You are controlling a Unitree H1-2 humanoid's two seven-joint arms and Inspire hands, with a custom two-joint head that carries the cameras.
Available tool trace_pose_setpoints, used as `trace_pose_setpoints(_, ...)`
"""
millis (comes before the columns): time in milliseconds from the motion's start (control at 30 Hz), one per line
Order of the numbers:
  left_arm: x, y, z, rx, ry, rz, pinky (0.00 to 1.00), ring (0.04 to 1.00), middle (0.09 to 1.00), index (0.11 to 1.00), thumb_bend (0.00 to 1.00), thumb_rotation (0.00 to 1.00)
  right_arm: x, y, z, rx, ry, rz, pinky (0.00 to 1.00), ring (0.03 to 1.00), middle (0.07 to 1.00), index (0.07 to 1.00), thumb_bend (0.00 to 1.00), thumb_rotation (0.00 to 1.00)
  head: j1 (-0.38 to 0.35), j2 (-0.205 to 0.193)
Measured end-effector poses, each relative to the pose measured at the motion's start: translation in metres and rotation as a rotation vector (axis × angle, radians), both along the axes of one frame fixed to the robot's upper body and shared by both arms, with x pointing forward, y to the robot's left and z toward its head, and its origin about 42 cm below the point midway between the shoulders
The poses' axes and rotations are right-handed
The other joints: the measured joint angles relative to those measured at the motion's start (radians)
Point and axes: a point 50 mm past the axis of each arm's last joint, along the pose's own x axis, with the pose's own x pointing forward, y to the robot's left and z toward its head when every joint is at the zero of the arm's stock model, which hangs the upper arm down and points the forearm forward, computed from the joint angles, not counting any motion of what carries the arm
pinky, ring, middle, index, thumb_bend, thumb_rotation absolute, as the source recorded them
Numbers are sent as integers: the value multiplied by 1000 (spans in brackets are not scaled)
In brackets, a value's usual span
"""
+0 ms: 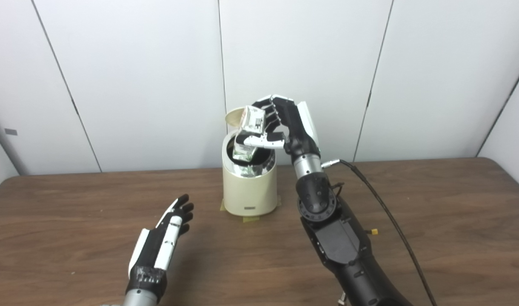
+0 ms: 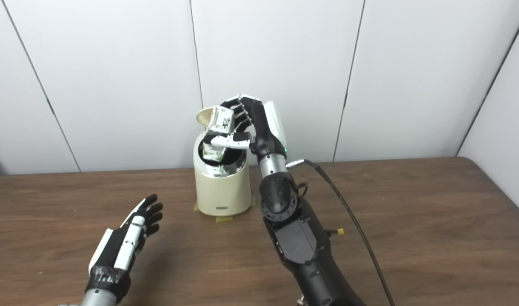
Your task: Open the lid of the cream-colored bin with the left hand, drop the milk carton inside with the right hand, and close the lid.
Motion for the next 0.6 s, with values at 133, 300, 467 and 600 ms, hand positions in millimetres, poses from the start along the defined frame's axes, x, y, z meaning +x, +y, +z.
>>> trace_pose_setpoints(133,-1,1,0,-2,1,4,913,917,915,940,374,914,-1,0,1,-2,-17,9,363,426,493,483,522,0,2,2)
trace_pose_setpoints(300,-1,2,0,-5,-1,10,912,915,914,933,383,909,-1,0,-1,-12,-35,24,388,441,497,472,522,0,2,3)
trace_pose_setpoints(467,-1,3,1,-7,-2,15,910,914,914,934,384,898,-2,-1,-6,-18,-26,21,401,451,497,468,522,0,0,8)
trace_pose_setpoints(600,-1,5,1,-8,-3,18,903,920,920,936,374,894,-3,-2,-8,-39,-28,20,392,443,500,470,522,0,0,9)
